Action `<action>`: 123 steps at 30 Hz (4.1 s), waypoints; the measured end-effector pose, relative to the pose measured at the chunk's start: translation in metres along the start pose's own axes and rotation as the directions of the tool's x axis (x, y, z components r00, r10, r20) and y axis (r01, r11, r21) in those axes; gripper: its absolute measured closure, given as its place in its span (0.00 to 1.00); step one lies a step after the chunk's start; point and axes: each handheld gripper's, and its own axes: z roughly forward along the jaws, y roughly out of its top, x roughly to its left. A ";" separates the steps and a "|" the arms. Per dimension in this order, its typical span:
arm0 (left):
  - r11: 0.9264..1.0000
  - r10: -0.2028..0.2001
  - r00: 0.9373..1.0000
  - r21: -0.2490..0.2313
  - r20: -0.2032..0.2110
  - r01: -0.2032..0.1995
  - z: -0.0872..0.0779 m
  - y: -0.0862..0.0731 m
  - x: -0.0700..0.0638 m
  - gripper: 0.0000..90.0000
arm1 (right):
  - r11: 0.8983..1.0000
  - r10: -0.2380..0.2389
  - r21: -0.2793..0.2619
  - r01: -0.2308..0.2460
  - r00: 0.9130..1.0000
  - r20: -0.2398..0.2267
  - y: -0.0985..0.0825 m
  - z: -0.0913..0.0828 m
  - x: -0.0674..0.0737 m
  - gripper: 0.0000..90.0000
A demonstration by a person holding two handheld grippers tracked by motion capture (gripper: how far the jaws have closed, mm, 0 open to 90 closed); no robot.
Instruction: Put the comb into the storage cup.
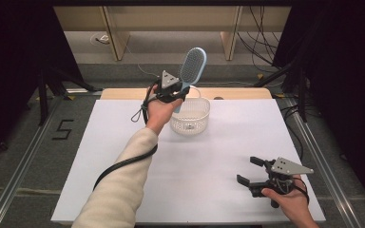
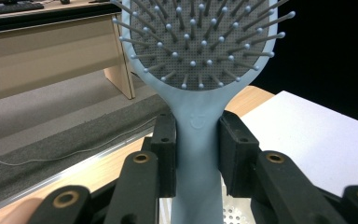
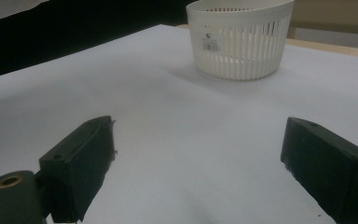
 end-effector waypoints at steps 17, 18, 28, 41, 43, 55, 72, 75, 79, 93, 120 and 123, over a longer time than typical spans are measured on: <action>1.000 0.012 1.000 -0.003 0.010 -0.012 0.003 -0.003 -0.001 0.77 | 1.000 -0.003 0.003 0.003 1.000 0.000 0.000 0.000 0.000 0.12; 1.000 0.012 1.000 -0.005 0.010 -0.012 0.004 -0.003 -0.001 0.77 | 1.000 -0.002 0.001 0.002 1.000 0.000 0.000 0.000 0.000 0.12; 1.000 0.026 0.999 -0.006 0.024 -0.026 0.005 -0.004 -0.001 0.77 | 1.000 -0.001 -0.002 0.001 1.000 -0.002 0.000 0.000 0.000 0.12; 0.999 0.033 0.999 0.000 0.035 -0.033 0.008 -0.008 0.000 0.77 | 1.000 -0.007 -0.004 0.007 1.000 0.001 0.000 0.000 0.000 0.12; 0.999 0.038 0.999 0.001 0.038 -0.038 0.008 -0.009 0.000 0.77 | 1.000 -0.007 -0.004 0.007 1.000 0.000 0.000 0.000 0.000 0.11; 0.999 0.053 0.998 -0.002 0.045 -0.053 0.010 -0.013 0.002 0.77 | 1.000 -0.009 -0.005 0.009 1.000 0.002 0.000 0.000 0.000 0.11; 0.998 0.068 0.996 0.002 0.064 -0.068 0.014 -0.017 0.003 0.77 | 1.000 -0.006 -0.003 0.006 1.000 0.000 0.000 0.000 0.000 0.11; 0.997 0.071 0.995 0.005 0.066 -0.071 0.015 -0.018 0.004 0.77 | 1.000 -0.006 -0.003 0.006 1.000 -0.001 0.000 0.000 0.000 0.11; 0.997 0.074 0.995 0.006 0.073 -0.075 0.016 -0.019 0.004 0.77 | 1.000 -0.005 -0.003 0.005 1.000 -0.001 0.000 0.000 0.000 0.11; 0.996 0.083 0.994 0.004 0.073 -0.084 0.019 -0.028 0.006 0.77 | 1.000 -0.005 -0.001 0.005 1.000 -0.001 0.000 0.000 0.000 0.11; 0.994 0.110 0.990 0.005 0.085 -0.111 0.022 -0.032 0.006 0.77 | 1.000 -0.004 0.001 0.004 1.000 -0.003 0.000 0.000 0.000 0.11; 0.993 0.113 0.990 0.006 0.089 -0.114 0.022 -0.033 0.005 0.77 | 1.000 -0.006 0.003 0.006 1.000 -0.002 -0.001 0.000 0.000 0.11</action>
